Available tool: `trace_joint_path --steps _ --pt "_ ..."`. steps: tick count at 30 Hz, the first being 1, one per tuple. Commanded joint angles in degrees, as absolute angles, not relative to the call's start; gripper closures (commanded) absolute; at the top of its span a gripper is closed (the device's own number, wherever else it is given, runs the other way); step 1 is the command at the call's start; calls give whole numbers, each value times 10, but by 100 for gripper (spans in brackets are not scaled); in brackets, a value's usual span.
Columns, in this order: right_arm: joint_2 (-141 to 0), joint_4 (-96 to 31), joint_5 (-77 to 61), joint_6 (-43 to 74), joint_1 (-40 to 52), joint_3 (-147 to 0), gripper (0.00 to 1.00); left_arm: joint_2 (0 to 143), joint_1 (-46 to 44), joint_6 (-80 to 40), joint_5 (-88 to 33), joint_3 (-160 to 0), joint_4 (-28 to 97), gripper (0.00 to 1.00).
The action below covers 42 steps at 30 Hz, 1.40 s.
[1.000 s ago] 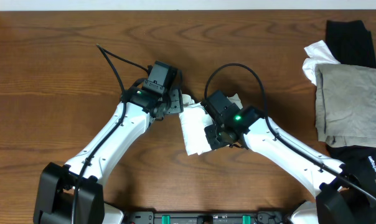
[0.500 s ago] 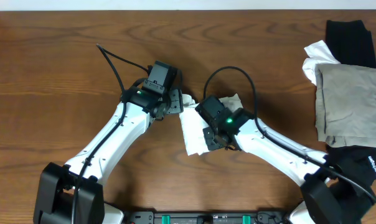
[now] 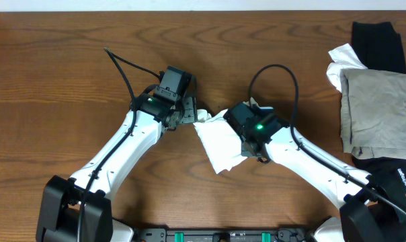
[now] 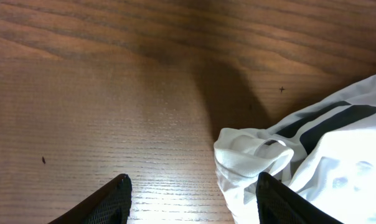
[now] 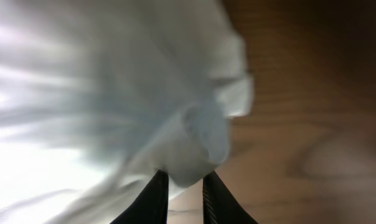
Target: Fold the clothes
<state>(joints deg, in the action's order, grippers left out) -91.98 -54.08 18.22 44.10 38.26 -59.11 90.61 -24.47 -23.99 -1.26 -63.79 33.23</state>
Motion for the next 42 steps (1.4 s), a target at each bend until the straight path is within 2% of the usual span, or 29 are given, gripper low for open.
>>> trace_joint_path --steps 1,5,9,13,18,19,23,24,30,42 --pt "-914 -557 225 519 359 -588 81 910 -243 -243 -6 -644 339 36" --pt "-914 -547 215 519 340 -588 82 910 -243 -241 -30 -644 340 34" --pt "-907 -495 165 408 339 -589 83 910 -243 -200 -54 -644 333 34" --pt "-873 -474 145 403 339 -591 83 910 -243 -189 -54 -644 306 34" --pt "-839 -416 81 322 339 -591 82 910 -243 -189 -54 -644 250 32" --pt "-839 -413 75 320 339 -591 81 910 -243 -189 -54 -644 246 33" --pt "-853 -413 72 310 339 -590 84 910 -243 -198 -60 -644 252 64" --pt "-860 -410 72 310 339 -590 85 910 -243 -205 -65 -644 253 66" --pt "-921 -370 70 301 337 -590 92 910 -243 -218 -86 -642 257 66" --pt "-976 -316 58 286 333 -590 93 959 -243 -232 -96 -639 255 70"
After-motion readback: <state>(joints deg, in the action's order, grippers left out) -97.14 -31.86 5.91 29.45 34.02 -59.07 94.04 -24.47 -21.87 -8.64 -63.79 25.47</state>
